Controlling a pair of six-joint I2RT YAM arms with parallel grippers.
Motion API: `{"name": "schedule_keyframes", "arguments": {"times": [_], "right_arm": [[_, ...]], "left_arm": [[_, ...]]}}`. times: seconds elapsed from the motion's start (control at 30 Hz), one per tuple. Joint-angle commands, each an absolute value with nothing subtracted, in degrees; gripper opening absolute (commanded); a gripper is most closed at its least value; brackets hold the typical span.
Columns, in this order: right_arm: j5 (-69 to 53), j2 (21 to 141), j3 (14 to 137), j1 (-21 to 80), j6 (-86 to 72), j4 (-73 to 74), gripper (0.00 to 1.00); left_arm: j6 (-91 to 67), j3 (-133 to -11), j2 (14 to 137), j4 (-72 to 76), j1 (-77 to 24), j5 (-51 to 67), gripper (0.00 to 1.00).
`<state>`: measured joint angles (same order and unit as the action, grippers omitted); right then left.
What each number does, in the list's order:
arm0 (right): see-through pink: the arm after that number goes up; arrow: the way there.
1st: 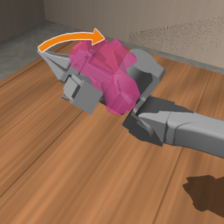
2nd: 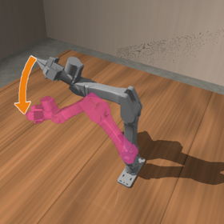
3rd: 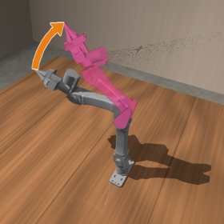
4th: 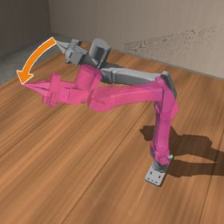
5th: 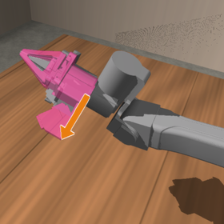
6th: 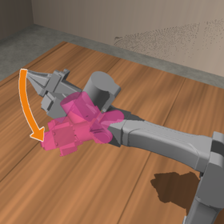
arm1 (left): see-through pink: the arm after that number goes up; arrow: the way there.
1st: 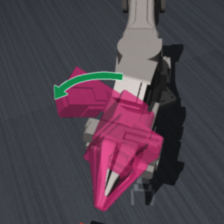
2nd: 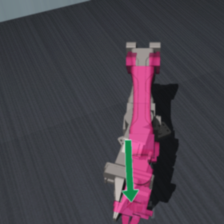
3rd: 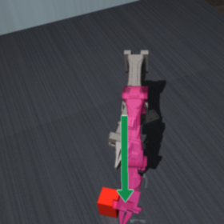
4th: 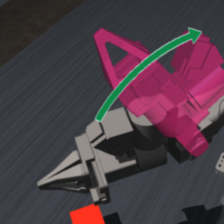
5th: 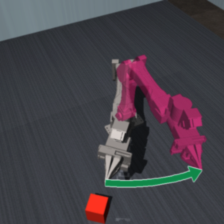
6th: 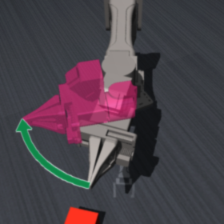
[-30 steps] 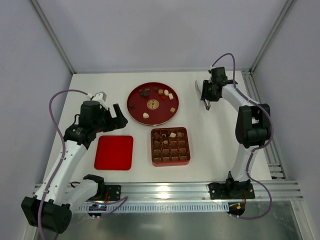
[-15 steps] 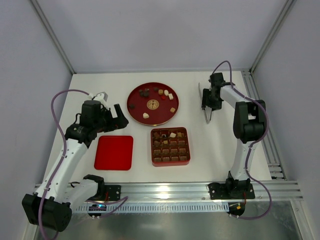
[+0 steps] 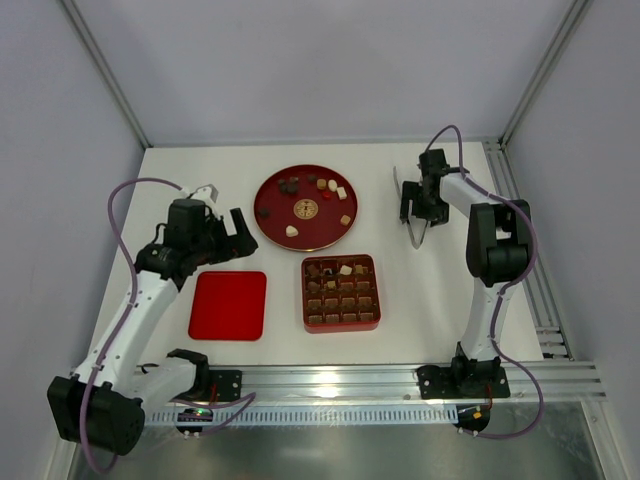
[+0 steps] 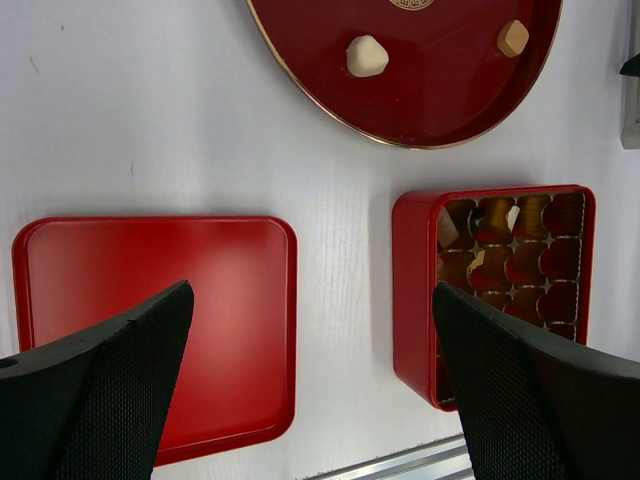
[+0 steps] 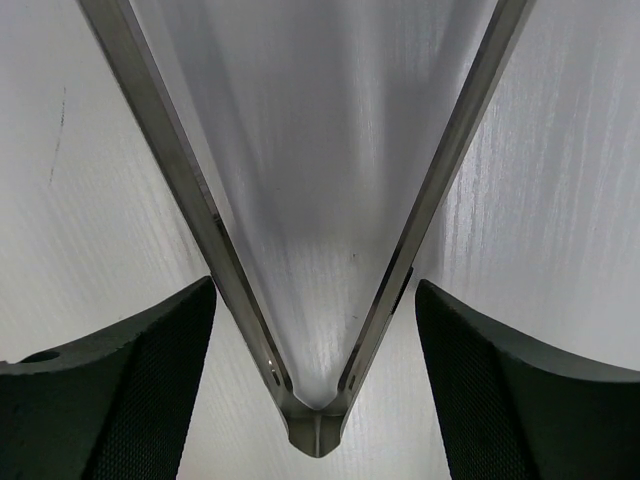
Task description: Pack the chocolate
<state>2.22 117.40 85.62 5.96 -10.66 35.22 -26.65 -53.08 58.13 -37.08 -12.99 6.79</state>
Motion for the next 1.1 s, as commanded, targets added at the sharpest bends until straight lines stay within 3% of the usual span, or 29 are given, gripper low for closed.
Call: {"name": "schedule_keyframes", "arguments": {"times": [0.0, 0.6, 0.87, 1.07], "right_arm": [[3.1, 115.6, 85.1, 6.2, -11.2, 35.1, 0.82], [-2.5, 93.7, 77.8, 9.2, -15.0, 31.6, 0.88], [-3.5, 82.1, 71.7, 15.1, -15.3, 28.7, 0.88], [-4.2, 77.0, 68.5, 18.0, -15.1, 27.0, 0.88]], "left_arm": [[-26.9, -53.0, 58.9, -36.7, -12.9, 5.6, 1.0], [-29.0, -52.0, 67.0, -43.4, -14.6, 1.2, 0.99], [-35.1, -48.9, 76.6, -41.4, -15.9, 5.2, 0.82], [-39.6, -45.9, 80.8, -35.3, -22.8, 3.0, 0.7]]}}
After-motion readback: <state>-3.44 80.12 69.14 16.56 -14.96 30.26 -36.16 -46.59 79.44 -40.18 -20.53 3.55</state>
